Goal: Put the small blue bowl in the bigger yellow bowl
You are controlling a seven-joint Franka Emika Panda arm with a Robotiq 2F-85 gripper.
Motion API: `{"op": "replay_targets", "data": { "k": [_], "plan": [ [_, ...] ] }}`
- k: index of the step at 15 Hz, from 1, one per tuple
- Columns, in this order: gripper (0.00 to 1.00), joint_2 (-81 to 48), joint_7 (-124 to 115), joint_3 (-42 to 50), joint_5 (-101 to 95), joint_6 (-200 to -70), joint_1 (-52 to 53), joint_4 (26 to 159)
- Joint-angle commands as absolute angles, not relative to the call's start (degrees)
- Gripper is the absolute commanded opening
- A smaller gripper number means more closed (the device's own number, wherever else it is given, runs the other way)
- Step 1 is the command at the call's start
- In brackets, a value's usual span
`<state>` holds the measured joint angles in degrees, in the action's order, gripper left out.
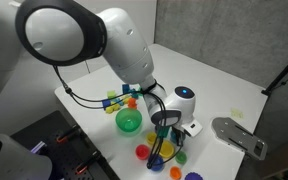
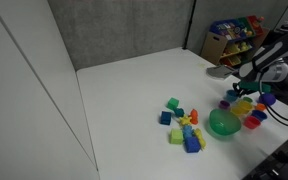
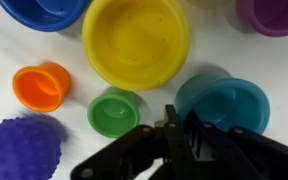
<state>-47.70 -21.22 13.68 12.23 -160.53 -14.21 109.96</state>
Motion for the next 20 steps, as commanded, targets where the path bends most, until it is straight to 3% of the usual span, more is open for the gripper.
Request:
{"op": "replay_targets", "data": {
  "k": [1,9,20],
  "plan": [
    [0.04,-39.8,-20.5,14.3,13.6,-162.9,-13.0,119.4],
    [0.04,-29.2,-21.7,17.8,13.3,-172.1,-9.4,133.9],
    [0.04,-32.9,-21.2,16.2,16.0,-173.3,-12.3,134.6]
  ]
}}
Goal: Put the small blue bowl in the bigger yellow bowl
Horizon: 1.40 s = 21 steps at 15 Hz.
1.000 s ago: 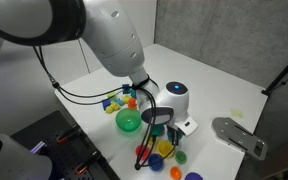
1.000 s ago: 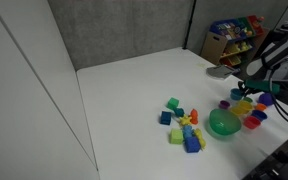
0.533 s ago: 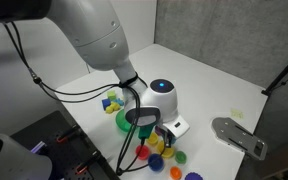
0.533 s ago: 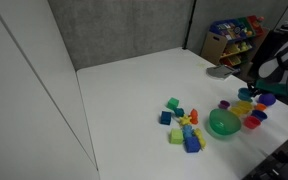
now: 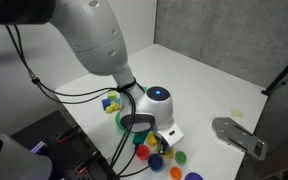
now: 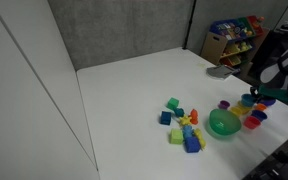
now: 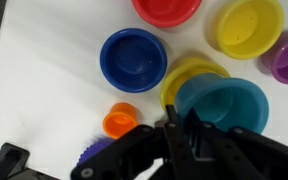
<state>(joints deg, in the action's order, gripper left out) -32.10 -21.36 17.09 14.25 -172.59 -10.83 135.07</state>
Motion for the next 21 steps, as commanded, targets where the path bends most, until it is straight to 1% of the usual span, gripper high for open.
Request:
{"op": "replay_targets", "data": {
  "k": [1,9,21],
  "plan": [
    [0.04,-33.3,-21.1,16.1,16.3,-173.6,-12.7,134.4],
    [0.04,-35.5,-19.7,11.0,19.2,-174.7,-19.3,132.1],
    [0.04,-33.9,-16.8,2.3,23.2,-174.0,-27.6,132.2]
  ]
}}
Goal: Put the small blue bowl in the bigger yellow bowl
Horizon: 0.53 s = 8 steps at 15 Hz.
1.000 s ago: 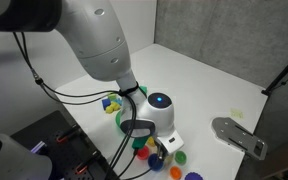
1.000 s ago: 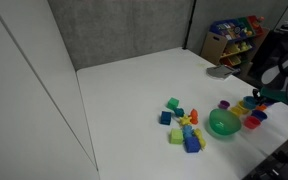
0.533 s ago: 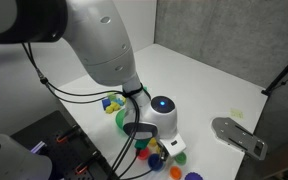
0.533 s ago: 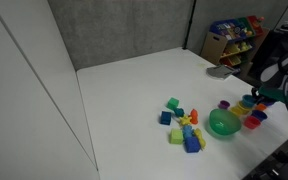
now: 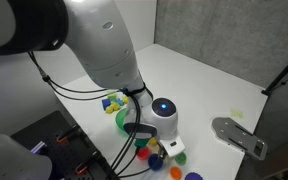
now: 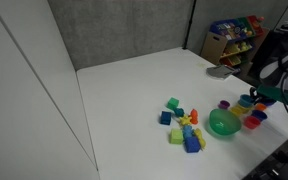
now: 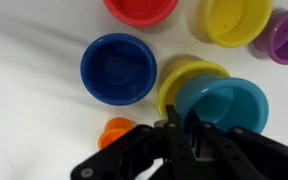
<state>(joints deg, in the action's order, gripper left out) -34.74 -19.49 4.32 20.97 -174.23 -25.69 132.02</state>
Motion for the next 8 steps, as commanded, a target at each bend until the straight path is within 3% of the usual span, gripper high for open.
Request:
{"op": "replay_targets", "data": {
  "k": [1,3,8],
  "plan": [
    [0.04,-33.8,-16.7,2.1,23.3,-173.9,-27.7,132.3],
    [0.38,-33.4,-16.6,1.7,23.6,-174.1,-28.0,132.6],
    [0.76,-31.3,-16.0,1.0,24.0,-174.2,-28.2,133.8]
  ]
}}
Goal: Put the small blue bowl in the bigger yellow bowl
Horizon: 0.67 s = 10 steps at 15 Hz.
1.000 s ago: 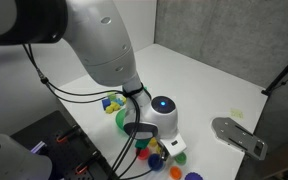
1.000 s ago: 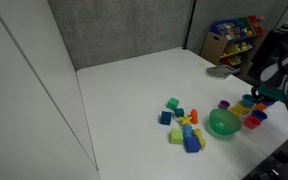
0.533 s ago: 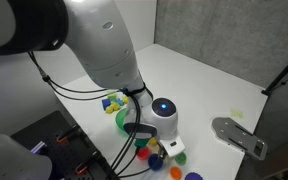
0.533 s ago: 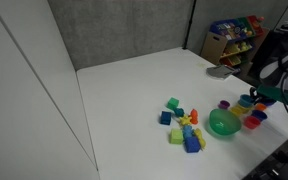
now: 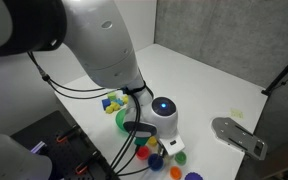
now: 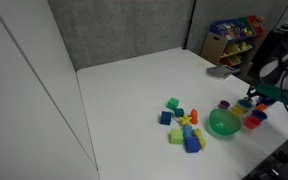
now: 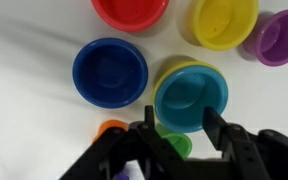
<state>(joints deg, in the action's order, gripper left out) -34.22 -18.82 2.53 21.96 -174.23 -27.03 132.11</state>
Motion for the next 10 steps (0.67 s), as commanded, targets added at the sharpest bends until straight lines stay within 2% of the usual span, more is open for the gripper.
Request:
{"op": "replay_targets", "data": {
  "k": [1,3,7,10],
  "plan": [
    [0.84,-30.8,-16.1,1.2,23.8,-173.8,-27.8,134.0],
    [0.99,-29.5,-16.4,2.0,23.2,-173.3,-26.0,134.6],
    [1.00,-25.4,-16.8,4.5,21.1,-169.9,-19.8,136.4],
    [1.00,-21.1,-15.4,4.8,19.1,-162.5,-15.6,136.4]
  ]
}}
